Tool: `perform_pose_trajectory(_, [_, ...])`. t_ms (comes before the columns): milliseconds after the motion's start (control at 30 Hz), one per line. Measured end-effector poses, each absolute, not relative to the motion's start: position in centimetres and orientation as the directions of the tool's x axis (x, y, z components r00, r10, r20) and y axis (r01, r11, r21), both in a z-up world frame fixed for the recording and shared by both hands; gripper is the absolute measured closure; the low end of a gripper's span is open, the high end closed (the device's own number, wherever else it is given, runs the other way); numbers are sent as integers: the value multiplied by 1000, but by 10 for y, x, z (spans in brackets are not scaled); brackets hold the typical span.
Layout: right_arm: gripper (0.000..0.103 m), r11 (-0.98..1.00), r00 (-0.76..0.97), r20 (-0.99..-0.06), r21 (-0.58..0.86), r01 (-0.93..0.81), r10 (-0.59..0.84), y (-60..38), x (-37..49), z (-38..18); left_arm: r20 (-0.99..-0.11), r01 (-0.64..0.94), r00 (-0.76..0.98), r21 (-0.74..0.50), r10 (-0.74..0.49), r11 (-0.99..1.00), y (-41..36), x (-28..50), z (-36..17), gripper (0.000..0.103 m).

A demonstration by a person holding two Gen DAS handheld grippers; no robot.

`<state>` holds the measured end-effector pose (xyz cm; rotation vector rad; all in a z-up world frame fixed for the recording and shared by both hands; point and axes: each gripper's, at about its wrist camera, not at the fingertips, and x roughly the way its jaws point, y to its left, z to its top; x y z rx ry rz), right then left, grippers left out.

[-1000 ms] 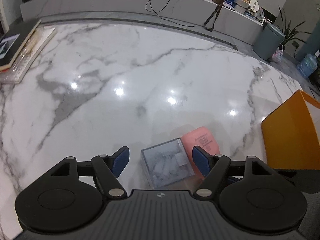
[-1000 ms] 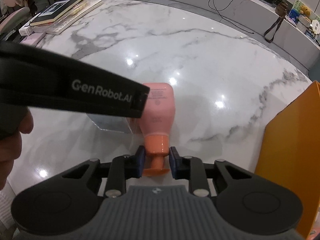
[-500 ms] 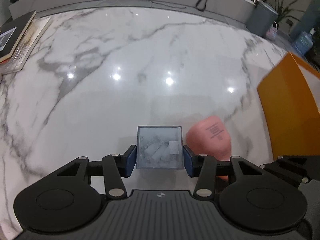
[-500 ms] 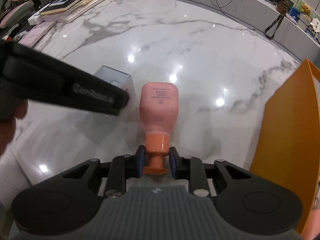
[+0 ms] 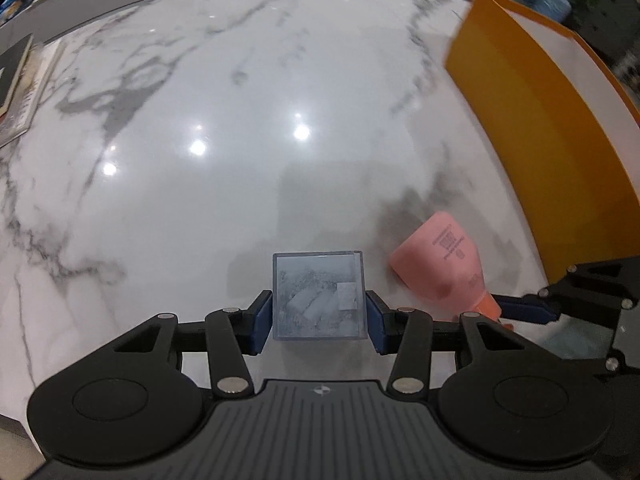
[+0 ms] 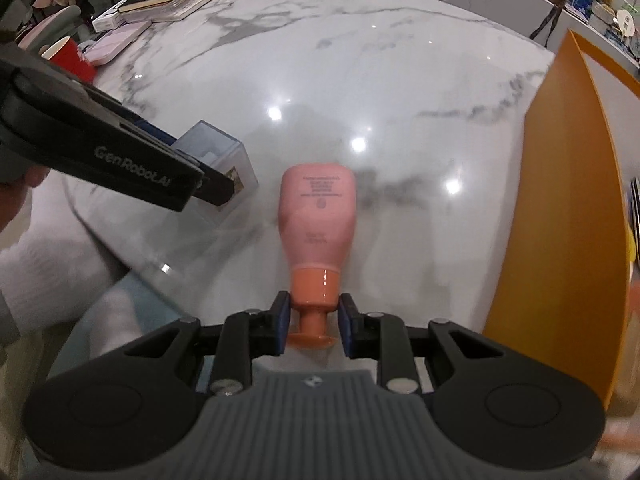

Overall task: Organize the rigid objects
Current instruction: 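Lift and carry the clear cube with left tool while right tool carries the pink bottle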

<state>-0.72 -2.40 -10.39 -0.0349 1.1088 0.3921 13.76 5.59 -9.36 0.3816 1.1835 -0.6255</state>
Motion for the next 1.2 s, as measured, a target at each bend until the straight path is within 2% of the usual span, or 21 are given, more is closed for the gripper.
perform_pose_trajectory(233, [77,931,418,-861,153,-332,291,-24,-20,-103,-929,647,259,-35,-263,762,58,125,-95,48])
perform_pose_trajectory(333, [55,936,453,-852,112,-333,263,-22,-20,-100,-923,648,275,-30,-270,761,59,123,-96,43])
perform_pose_trajectory(367, [47,938,465,-848,99,-332,254,-21,-20,-99,-921,651,277,-30,-274,759,60,123,-97,34])
perform_pose_trajectory(400, [44,938,476,-842,92,-335,253,-20,-20,-99,-918,652,281,-31,-279,757,60,122,-97,30])
perform_pose_trajectory(433, [44,934,484,-835,91,-344,260,-19,-19,-98,-916,649,289,-26,-278,760,61,122,-98,27])
perform_pose_trajectory(633, [44,931,523,-815,54,-362,251,-11,-9,-101,-919,656,284,-21,-272,754,58,123,-107,29])
perform_pose_trajectory(733, [45,934,514,-818,77,-348,258,-13,-3,-106,-923,660,267,-35,-277,751,58,124,-113,33])
perform_pose_trajectory(767, [46,935,512,-819,82,-345,261,-13,-1,-107,-924,661,264,-37,-278,750,58,125,-114,37])
perform_pose_trajectory(967, [57,935,500,-817,125,-333,287,-14,5,-115,-913,669,281,-34,-295,743,59,127,-115,47])
perform_pose_trajectory(1000, [60,935,499,-817,127,-332,288,-14,5,-116,-913,672,283,-30,-294,740,58,126,-115,48])
perform_pose_trajectory(1200, [61,936,509,-811,127,-328,288,-14,3,-116,-908,696,298,-4,-294,718,54,123,-112,50])
